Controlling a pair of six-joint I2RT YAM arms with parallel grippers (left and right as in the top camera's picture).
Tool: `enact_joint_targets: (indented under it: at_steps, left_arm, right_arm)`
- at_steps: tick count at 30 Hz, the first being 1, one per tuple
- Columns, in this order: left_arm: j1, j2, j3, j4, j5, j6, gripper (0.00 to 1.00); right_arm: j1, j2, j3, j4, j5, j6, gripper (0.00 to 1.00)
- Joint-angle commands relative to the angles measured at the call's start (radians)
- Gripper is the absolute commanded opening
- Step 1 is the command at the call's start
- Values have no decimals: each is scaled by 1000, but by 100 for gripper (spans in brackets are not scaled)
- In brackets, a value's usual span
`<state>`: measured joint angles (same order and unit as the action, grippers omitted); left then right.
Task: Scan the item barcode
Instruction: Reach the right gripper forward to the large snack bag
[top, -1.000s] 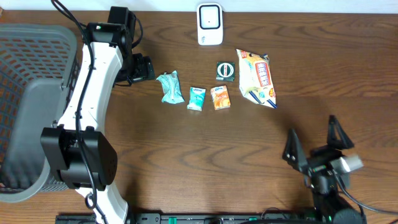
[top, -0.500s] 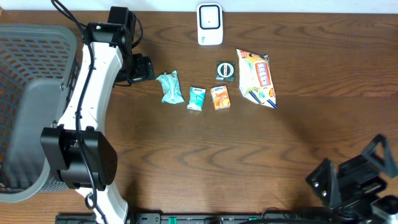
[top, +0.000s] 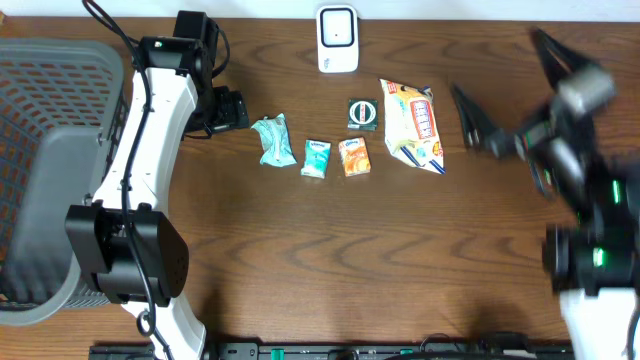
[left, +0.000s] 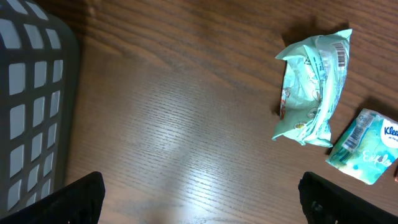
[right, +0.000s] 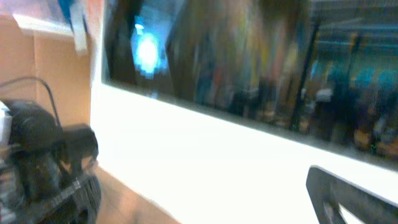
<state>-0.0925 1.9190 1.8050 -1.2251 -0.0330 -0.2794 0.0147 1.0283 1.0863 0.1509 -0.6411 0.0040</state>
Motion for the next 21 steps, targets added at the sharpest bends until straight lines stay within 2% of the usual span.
enact_joint_targets:
  at_steps: [1,4,10,17,19,21]
  left_arm:
    - [3,-2,-10,-5,-13,16,98]
    - [3,-2,-10,-5,-13,16,98]
    - [3,-2,-10,-5,-13,16,98]
    - [3,-2,-10,-5,-13,16,98]
    - [3,-2,-10,-5,-13,16,98]
    - [3,-2,-10,-5,-13,16,98]
  right_arm:
    - [-7,171,179,-205,-67,-150,100]
    - [-7,343,268,-412,-45,-243,99]
    - [-6,544,268,-644,-103,-153,99]
    - [12,690,268,-667,-90,-84,99]
    - [28,692,268,-663,-9,-50,99]
    - [55,691,281,-665,151,19,99]
